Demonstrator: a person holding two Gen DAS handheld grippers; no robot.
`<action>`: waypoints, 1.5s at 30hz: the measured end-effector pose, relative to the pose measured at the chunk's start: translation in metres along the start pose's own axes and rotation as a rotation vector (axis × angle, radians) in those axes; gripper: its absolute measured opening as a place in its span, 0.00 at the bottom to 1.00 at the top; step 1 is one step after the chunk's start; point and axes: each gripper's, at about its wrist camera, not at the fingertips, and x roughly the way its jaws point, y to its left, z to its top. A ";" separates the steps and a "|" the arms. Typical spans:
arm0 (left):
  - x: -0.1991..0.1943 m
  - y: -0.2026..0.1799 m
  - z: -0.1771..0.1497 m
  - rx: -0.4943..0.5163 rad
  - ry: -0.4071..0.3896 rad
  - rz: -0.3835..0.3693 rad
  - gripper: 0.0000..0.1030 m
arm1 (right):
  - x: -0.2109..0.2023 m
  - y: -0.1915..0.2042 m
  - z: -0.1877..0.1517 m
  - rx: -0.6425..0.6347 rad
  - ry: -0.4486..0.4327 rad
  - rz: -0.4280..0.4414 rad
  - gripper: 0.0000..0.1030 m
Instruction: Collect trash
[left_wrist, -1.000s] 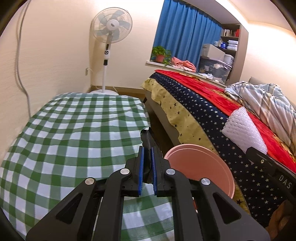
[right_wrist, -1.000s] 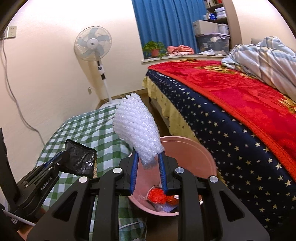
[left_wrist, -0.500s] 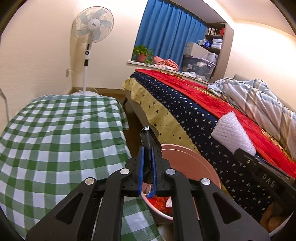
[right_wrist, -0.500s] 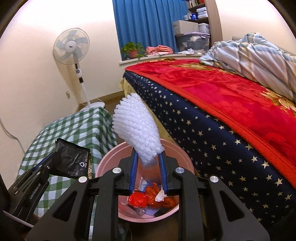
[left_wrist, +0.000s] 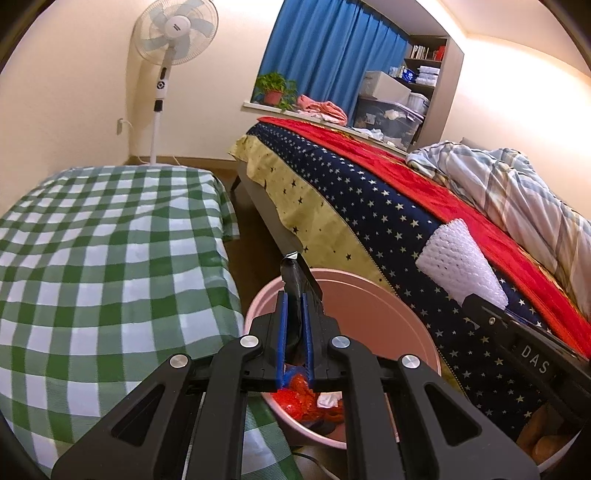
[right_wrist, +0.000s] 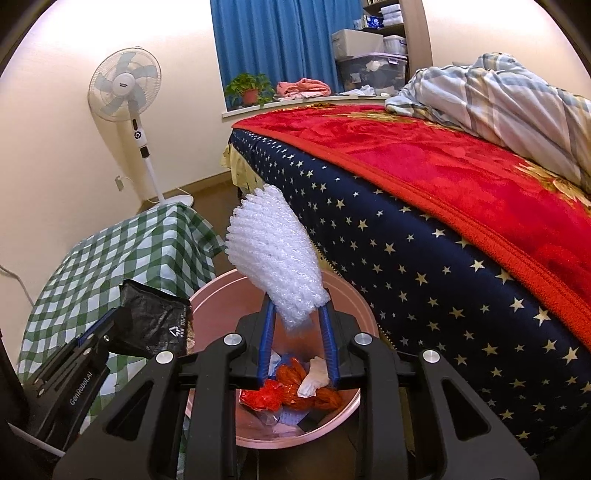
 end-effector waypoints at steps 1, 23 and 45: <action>0.002 0.000 -0.001 -0.001 0.008 -0.012 0.09 | 0.001 -0.001 0.000 0.003 0.004 0.000 0.27; -0.053 0.014 0.002 0.050 -0.031 0.056 0.70 | -0.023 0.014 -0.001 -0.002 -0.026 0.056 0.80; -0.186 0.036 -0.029 0.030 -0.107 0.219 0.87 | -0.105 0.026 -0.012 -0.094 -0.034 0.164 0.95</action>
